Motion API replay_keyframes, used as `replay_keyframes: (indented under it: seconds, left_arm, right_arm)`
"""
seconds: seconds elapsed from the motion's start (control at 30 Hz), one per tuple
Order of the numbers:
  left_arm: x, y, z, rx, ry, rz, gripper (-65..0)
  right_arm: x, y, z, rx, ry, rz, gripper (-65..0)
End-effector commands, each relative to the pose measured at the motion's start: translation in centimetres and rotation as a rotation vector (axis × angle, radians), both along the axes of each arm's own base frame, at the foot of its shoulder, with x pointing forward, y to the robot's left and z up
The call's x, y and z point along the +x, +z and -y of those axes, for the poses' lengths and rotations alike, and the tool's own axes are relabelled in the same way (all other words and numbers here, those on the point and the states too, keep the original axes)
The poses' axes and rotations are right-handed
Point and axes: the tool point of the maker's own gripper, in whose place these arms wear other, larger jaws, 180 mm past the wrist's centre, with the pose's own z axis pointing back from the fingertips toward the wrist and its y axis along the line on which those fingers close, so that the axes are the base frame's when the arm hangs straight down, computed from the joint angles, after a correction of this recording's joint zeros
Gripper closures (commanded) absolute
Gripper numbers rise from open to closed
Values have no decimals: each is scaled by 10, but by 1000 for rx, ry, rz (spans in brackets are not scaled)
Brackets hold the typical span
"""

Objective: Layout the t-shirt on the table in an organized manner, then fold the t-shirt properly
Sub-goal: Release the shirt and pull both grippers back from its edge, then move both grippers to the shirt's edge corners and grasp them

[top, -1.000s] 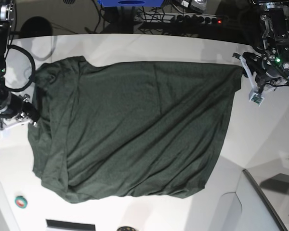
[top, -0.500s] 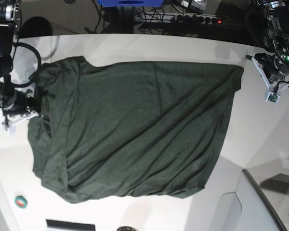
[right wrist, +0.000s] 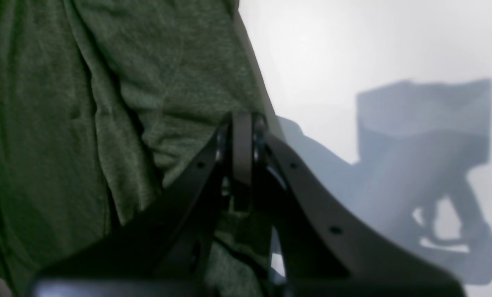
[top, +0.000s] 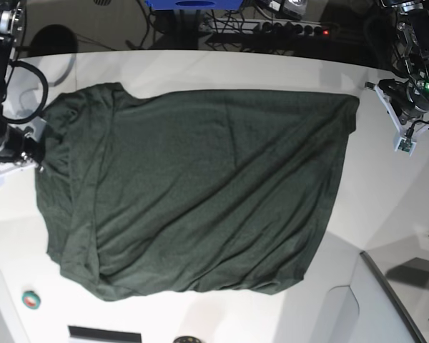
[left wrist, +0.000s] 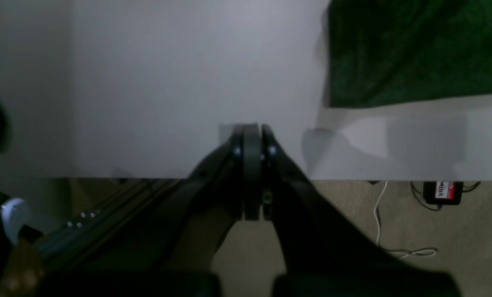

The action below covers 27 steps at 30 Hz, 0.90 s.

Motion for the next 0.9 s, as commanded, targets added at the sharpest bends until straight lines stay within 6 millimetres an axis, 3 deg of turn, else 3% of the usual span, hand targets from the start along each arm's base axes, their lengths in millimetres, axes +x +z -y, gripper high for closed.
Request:
replay_keyframes:
  seconds: [0.0, 0.8, 0.87]
  left_arm:
    - [5, 10, -8, 30, -2, 21, 0]
    - [6, 10, -8, 31, -2, 26, 0]
    - [7, 11, -8, 31, -2, 27, 0]
  right_arm:
    - [-9, -1, 14, -41, 2, -41, 0]
    - [-32, -8, 41, -158, 16, -75, 0]
    - [-33, -3, 55, -169, -14, -67, 0]
